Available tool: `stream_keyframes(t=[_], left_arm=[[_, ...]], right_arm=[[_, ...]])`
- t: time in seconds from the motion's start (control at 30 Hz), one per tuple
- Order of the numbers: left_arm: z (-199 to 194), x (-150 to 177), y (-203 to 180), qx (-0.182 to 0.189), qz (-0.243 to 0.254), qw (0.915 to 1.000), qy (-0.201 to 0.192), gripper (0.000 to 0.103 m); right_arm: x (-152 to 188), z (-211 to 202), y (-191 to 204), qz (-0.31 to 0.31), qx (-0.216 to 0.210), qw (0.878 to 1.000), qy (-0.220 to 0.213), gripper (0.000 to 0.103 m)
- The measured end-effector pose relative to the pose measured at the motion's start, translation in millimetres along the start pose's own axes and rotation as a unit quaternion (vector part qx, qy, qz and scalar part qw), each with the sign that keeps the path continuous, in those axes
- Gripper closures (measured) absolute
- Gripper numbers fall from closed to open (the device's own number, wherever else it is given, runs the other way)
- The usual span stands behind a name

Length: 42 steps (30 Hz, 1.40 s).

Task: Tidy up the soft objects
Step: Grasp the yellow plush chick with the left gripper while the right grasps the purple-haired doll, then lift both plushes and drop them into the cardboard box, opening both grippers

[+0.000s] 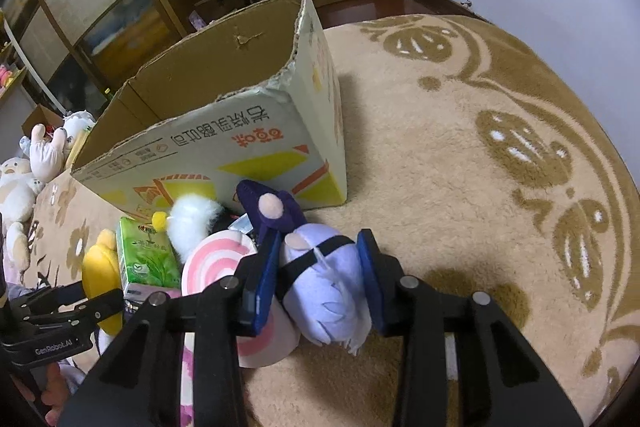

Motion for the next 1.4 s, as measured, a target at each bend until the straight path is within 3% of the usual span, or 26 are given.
stream_keyframes(t=[0.17, 0.67, 0.87, 1.1, 1.3, 1.4], left_arm=[[-11.9, 1.5, 3.0, -0.006, 0.0, 0.9998, -0.019, 0.034], [-70.4, 4.0, -1.2, -0.015, 0.014, 0.9937, -0.111, 0.034], [-105.6, -4.6, -2.3, -0.024, 0.019, 0.9814, -0.19, 0.033], [-141.2, -21.6, -7.4, -0.021, 0.029, 0.9556, -0.293, 0.033], [-155.4, -44.2, -17.3, -0.01, 0.052, 0.9415, -0.333, 0.033], [-152.9, -60.2, -18.0, -0.002, 0.056, 0.9405, -0.335, 0.033]], right_arm=[[-0.5, -7.4, 0.6, -0.003, 0.003, 1.0, -0.009, 0.063], [-10.5, -78.0, 17.3, -0.027, -0.001, 0.993, -0.114, 0.063], [-16.0, -109.0, 33.5, -0.054, -0.017, 0.983, -0.173, 0.063], [-26.9, -130.6, 49.8, -0.076, -0.032, 0.972, -0.222, 0.063], [-47.6, -131.5, 57.2, -0.083, -0.041, 0.965, -0.245, 0.063], [-57.3, -128.5, 60.3, -0.088, -0.042, 0.962, -0.254, 0.063]])
Point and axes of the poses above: each gripper's, at about its wrist camera, not at the fingertips, and z roughly the way its jaws point, y to its left, x to its underside, the point moved 1 cm from there along z, roughly the way its jaws point, and after that the axes turned 14 degrees about -y, right-handed, at the moved point
